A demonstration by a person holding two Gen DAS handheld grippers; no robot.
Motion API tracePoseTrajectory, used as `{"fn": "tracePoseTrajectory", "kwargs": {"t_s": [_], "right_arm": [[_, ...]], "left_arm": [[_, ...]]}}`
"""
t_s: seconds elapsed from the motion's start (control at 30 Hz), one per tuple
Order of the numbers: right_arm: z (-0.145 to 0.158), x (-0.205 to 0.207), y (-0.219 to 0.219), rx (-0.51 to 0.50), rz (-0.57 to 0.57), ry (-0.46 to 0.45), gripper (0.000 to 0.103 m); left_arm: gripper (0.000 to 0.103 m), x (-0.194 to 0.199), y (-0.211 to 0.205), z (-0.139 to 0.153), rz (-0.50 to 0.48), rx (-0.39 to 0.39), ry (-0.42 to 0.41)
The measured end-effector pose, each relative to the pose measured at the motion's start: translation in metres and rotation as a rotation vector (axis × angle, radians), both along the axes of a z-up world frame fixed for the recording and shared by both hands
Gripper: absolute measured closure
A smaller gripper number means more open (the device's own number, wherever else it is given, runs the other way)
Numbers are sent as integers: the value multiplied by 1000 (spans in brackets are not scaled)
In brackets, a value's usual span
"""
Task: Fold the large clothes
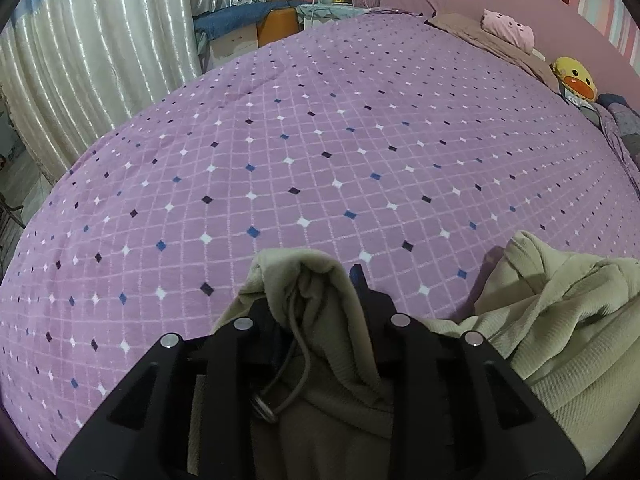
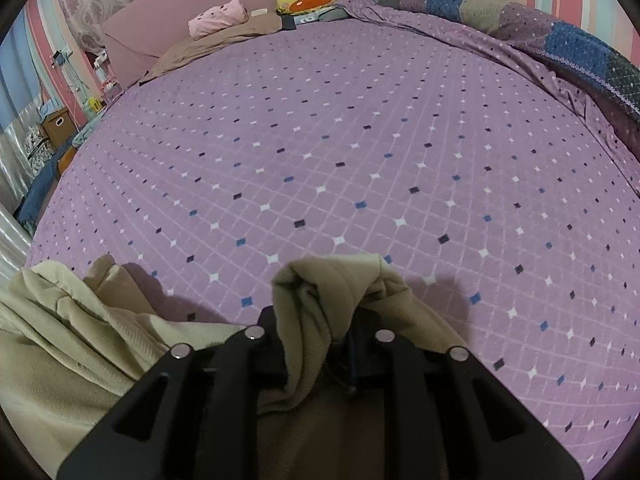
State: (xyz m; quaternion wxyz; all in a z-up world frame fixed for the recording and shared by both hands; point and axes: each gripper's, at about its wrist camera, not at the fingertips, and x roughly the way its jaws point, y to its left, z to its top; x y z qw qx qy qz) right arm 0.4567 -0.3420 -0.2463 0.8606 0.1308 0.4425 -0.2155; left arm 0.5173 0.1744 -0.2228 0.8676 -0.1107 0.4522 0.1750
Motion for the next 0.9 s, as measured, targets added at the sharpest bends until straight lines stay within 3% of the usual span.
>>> {"fn": "tracePoseTrajectory", "kwargs": {"t_s": [0.23, 0.37, 0.47, 0.5, 0.53, 0.6, 0.63, 0.67, 0.9], "right_arm": [[-1, 7, 0, 13, 20, 59, 81], [13, 7, -7, 79, 59, 109, 73], [31, -3, -11, 136, 95, 110, 52], [42, -8, -11, 150, 105, 106, 40], [51, -12, -10, 144, 109, 98, 28], [77, -26, -3, 96, 115, 45, 16], [85, -31, -1, 91, 125, 27, 15], [95, -37, 3, 92, 140, 10, 15], [125, -65, 33, 111, 193, -50, 15]], "left_arm": [[73, -5, 6, 3, -18, -37, 10], [65, -3, 16, 21, -81, -88, 47], [59, -9, 24, 43, -143, -117, 68], [56, -12, 26, 52, -159, -127, 75], [51, -14, 28, 59, -170, -138, 80], [12, -25, 30, 75, -195, -178, 74], [4, -30, 29, 82, -192, -165, 68], [3, -39, 26, 93, -193, -137, 43], [3, -75, -8, 130, -269, -113, -2]]}}
